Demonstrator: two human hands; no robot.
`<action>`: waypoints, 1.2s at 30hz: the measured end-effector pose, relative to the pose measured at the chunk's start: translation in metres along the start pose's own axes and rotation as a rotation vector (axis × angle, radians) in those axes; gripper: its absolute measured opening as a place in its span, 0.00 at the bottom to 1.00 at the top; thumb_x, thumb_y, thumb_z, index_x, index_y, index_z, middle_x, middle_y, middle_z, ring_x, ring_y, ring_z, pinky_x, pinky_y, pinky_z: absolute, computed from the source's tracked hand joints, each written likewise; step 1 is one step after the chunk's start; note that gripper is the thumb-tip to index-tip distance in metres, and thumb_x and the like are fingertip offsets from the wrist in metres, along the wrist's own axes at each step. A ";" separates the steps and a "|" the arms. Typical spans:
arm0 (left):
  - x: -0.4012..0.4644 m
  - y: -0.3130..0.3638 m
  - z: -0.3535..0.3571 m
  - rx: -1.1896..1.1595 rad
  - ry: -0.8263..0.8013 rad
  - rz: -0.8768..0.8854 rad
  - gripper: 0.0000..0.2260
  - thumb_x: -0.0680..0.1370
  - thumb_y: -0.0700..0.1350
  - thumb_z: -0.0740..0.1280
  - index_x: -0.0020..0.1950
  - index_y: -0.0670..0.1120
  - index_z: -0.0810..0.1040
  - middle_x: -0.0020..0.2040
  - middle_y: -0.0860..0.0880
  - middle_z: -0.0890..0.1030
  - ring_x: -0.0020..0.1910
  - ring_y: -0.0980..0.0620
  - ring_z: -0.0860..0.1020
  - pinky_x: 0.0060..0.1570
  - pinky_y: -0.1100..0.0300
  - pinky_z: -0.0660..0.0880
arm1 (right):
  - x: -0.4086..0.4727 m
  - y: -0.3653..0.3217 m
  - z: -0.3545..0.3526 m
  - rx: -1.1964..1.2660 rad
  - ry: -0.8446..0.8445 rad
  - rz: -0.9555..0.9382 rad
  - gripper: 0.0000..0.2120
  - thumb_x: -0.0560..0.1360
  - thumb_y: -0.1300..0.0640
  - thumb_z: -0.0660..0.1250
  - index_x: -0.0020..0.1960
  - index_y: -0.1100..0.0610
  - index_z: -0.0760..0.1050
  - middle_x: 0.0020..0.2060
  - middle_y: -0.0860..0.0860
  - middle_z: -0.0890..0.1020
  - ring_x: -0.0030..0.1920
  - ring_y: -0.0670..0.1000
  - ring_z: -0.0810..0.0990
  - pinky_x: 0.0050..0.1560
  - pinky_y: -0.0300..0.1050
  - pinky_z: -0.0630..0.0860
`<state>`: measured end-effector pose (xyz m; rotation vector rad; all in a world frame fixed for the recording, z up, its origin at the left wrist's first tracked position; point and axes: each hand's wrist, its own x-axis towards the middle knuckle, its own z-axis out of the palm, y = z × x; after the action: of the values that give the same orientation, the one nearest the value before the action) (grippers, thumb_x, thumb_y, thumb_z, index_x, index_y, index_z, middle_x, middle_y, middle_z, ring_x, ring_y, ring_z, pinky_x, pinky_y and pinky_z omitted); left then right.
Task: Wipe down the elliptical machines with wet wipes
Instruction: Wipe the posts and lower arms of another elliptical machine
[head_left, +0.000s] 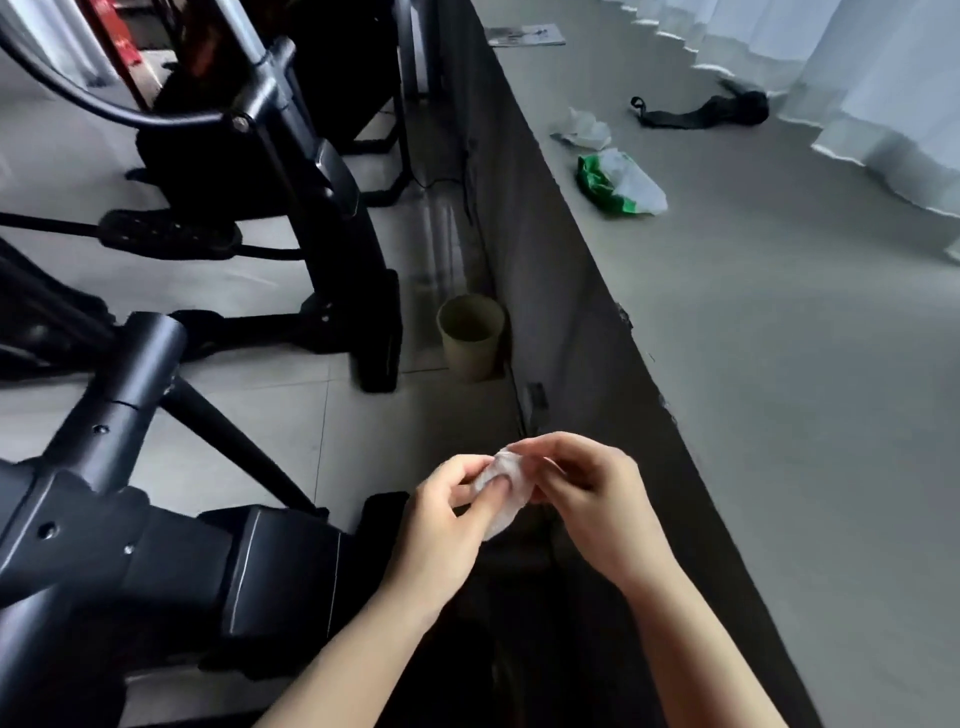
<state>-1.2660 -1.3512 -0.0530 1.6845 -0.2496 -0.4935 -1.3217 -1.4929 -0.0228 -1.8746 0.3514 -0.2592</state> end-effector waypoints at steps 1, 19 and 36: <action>0.019 0.003 0.007 -0.025 -0.002 0.000 0.06 0.74 0.55 0.71 0.48 0.55 0.81 0.48 0.54 0.85 0.50 0.56 0.82 0.53 0.58 0.77 | 0.017 0.003 -0.006 -0.014 0.027 0.018 0.10 0.77 0.67 0.67 0.47 0.55 0.84 0.42 0.43 0.86 0.43 0.44 0.84 0.48 0.46 0.82; 0.495 0.094 0.049 0.066 -0.236 0.247 0.09 0.76 0.39 0.71 0.46 0.54 0.79 0.49 0.52 0.80 0.47 0.60 0.80 0.44 0.70 0.75 | 0.398 0.018 -0.092 -0.240 0.621 0.316 0.08 0.75 0.55 0.71 0.47 0.41 0.80 0.42 0.43 0.83 0.40 0.41 0.79 0.39 0.31 0.71; 0.686 0.153 0.102 0.368 -0.120 0.459 0.05 0.77 0.45 0.71 0.52 0.48 0.79 0.48 0.54 0.82 0.48 0.51 0.80 0.50 0.53 0.78 | 0.542 0.059 -0.170 -0.849 0.495 0.575 0.15 0.78 0.43 0.63 0.58 0.51 0.73 0.52 0.49 0.79 0.53 0.54 0.77 0.50 0.48 0.72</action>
<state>-0.6894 -1.7653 -0.0378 1.8769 -0.8349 -0.2093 -0.8830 -1.8585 -0.0215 -2.3960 1.4955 -0.1853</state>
